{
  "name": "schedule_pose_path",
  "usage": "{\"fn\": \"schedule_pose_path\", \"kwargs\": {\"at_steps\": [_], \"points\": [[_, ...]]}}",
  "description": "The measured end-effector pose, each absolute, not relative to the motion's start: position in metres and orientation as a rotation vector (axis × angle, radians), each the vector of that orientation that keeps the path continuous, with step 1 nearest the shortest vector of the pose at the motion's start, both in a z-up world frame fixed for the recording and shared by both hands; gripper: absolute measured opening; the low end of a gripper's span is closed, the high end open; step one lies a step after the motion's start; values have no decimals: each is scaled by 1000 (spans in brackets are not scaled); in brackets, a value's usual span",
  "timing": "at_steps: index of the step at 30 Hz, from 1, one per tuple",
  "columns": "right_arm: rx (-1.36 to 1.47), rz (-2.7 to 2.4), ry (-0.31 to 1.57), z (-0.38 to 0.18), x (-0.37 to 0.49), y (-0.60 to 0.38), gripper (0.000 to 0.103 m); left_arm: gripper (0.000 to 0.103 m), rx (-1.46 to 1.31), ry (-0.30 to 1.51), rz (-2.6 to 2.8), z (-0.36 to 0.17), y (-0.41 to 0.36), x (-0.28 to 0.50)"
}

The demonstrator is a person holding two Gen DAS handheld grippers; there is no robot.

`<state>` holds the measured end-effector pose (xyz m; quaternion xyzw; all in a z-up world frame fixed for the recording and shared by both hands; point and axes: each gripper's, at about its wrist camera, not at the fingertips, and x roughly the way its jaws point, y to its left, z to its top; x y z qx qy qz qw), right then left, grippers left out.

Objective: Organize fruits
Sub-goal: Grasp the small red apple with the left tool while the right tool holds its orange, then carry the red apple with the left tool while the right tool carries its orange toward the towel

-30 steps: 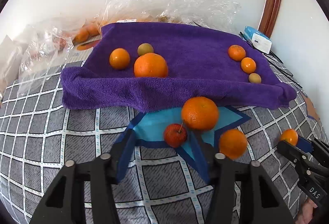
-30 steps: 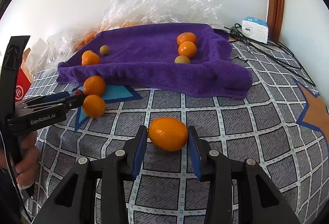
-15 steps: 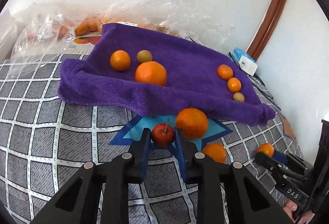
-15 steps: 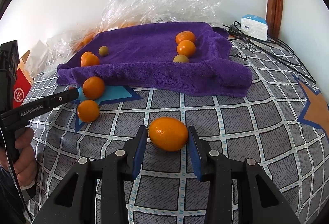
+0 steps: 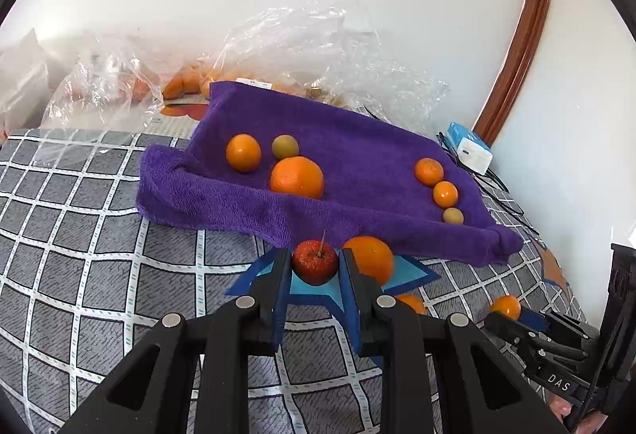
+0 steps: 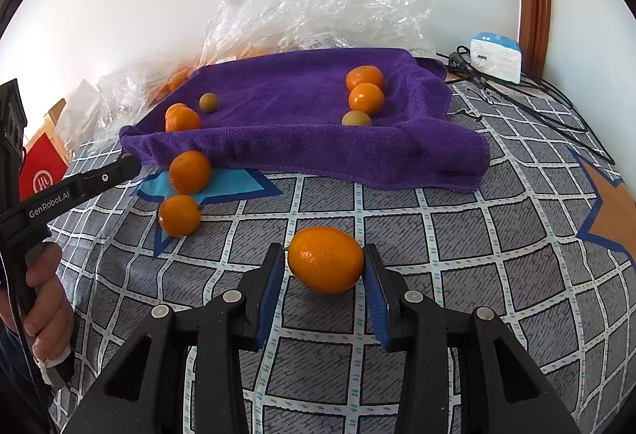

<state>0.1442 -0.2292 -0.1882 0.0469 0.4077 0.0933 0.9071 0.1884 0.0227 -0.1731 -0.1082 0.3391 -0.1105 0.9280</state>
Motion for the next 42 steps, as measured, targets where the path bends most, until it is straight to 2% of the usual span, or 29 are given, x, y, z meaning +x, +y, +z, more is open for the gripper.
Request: {"fn": "schedule_pose_path", "kwargs": {"at_steps": [15,25,42], "points": [[255,217,833,-189,147,-255,39,23,-255,637,-202,-163,32,183],[254,202,838,-185,146,-256,39,23,-255,609,-176,-157,36,180],[169,229,715,-115,176,-235,39,23,-299,629,-59,-152,58,189]]}}
